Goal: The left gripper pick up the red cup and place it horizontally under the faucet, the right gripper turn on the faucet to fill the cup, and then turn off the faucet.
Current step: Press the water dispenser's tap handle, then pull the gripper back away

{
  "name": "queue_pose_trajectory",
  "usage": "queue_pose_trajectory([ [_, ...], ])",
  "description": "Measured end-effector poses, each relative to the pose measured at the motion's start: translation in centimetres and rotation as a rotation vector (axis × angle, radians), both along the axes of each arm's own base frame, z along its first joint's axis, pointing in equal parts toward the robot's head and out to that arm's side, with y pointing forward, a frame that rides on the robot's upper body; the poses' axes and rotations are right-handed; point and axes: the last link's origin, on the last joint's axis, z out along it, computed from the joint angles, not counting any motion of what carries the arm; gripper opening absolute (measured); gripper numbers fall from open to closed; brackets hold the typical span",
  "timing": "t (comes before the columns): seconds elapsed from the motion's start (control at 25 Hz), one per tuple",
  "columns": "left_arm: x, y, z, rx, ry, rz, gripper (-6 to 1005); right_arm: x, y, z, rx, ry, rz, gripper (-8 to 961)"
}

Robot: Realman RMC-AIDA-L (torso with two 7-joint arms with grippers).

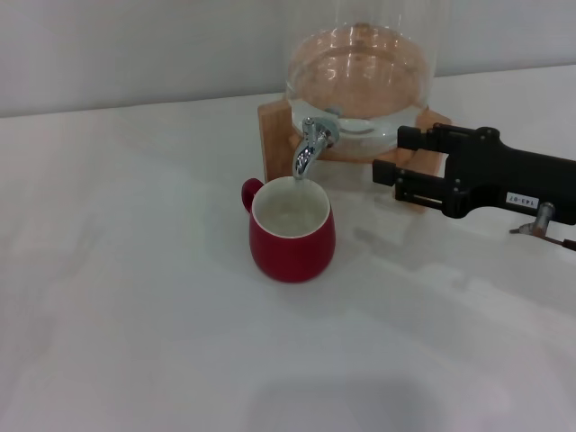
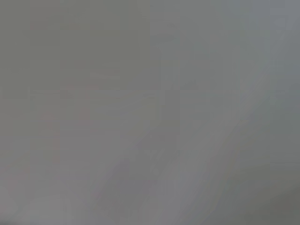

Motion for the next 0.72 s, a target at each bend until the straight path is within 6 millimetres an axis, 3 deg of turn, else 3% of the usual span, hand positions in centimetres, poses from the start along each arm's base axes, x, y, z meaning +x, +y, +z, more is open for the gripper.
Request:
queue_pose_trajectory([
  [0.32, -0.2, 0.0, -0.1, -0.010, 0.017, 0.013, 865, -0.2, -0.4, -1.1, 0.032, 0.015, 0.002, 640],
  [0.72, -0.5, 0.5, 0.1, 0.005, 0.025, 0.039, 865, -2.4, -1.3, -2.8, -0.004, -0.066, 0.089, 640],
])
